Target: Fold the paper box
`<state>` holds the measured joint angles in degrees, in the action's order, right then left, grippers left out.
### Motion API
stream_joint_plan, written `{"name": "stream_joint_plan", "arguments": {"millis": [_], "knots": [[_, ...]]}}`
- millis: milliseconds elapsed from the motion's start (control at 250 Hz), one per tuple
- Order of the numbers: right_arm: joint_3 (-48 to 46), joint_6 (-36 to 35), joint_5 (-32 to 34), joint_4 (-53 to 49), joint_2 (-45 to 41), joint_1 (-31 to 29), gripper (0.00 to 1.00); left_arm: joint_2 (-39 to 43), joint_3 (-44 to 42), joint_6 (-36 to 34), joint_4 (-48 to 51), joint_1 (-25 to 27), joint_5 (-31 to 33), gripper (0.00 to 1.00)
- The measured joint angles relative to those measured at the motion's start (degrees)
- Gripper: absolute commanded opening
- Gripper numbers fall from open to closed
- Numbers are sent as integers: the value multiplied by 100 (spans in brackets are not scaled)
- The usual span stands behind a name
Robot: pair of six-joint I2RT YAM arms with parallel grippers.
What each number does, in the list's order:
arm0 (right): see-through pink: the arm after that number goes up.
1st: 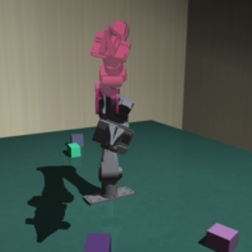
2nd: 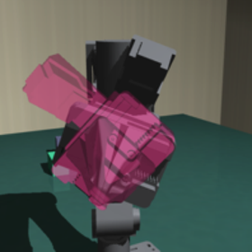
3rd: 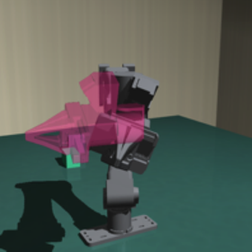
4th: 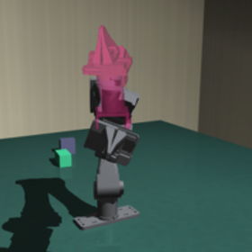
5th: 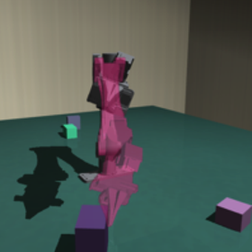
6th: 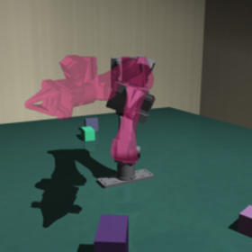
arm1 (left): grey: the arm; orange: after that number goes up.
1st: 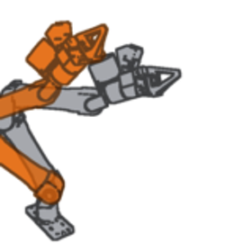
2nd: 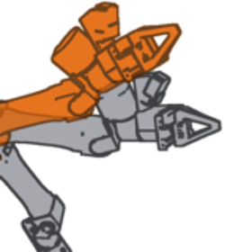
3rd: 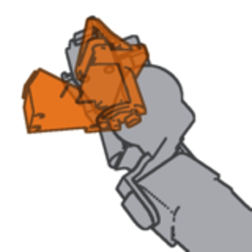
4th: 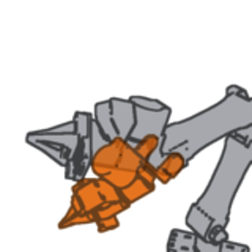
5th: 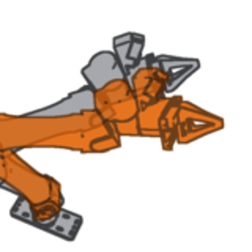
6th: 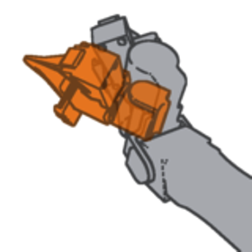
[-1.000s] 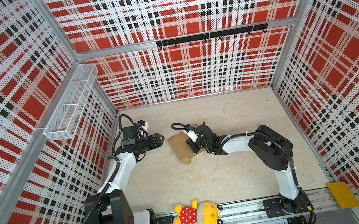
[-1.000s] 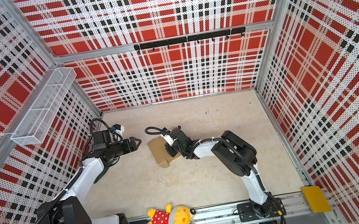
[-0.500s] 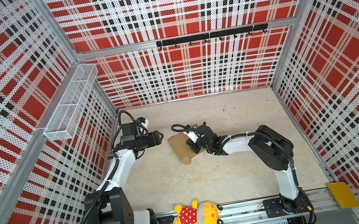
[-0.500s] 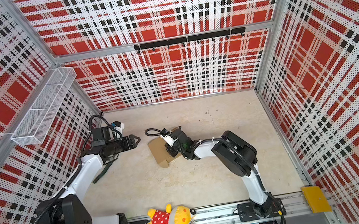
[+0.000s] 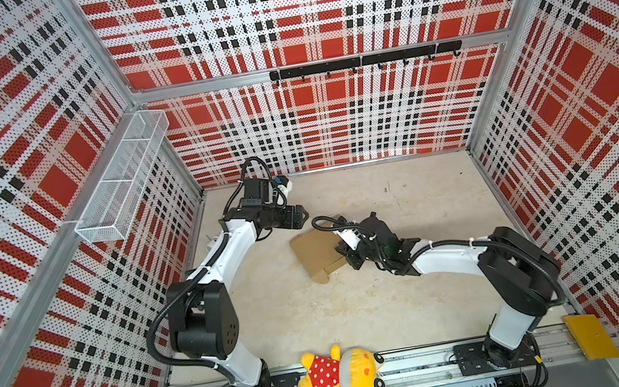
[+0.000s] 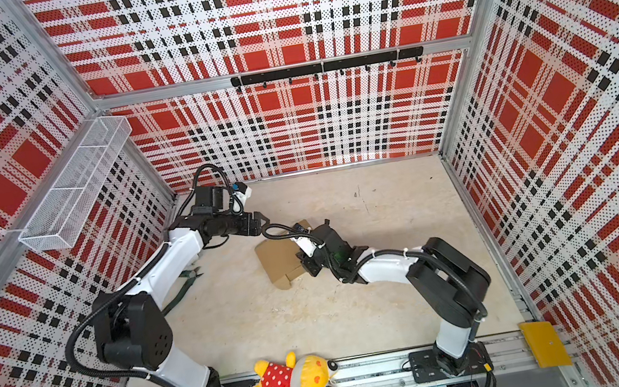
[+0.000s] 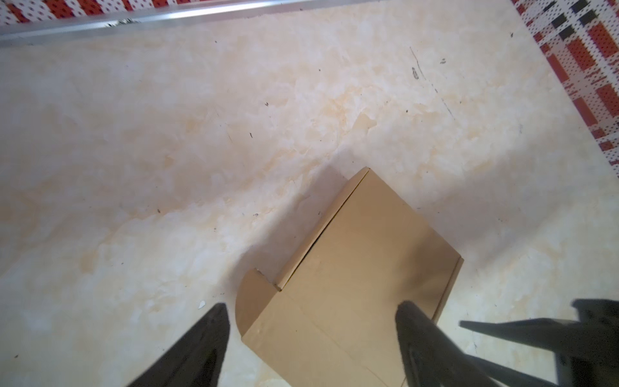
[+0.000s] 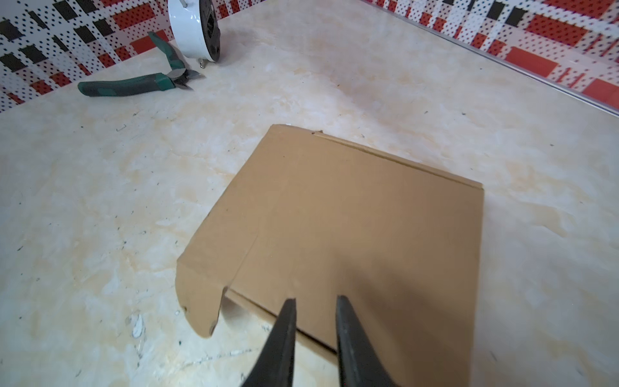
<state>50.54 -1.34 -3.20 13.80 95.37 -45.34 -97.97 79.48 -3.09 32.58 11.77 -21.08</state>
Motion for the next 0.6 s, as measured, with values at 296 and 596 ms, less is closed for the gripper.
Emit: {"name": "stream_joint_plan", "arguments": {"millis": [296, 596], "knots": [[-1154, -216, 920, -101, -1180, 52, 60, -1325, 1036, -164, 605, 146, -133, 79], [-1541, -382, 1550, -133, -1591, 192, 90, -2284, 1637, -249, 1080, 155, -658, 80]]}}
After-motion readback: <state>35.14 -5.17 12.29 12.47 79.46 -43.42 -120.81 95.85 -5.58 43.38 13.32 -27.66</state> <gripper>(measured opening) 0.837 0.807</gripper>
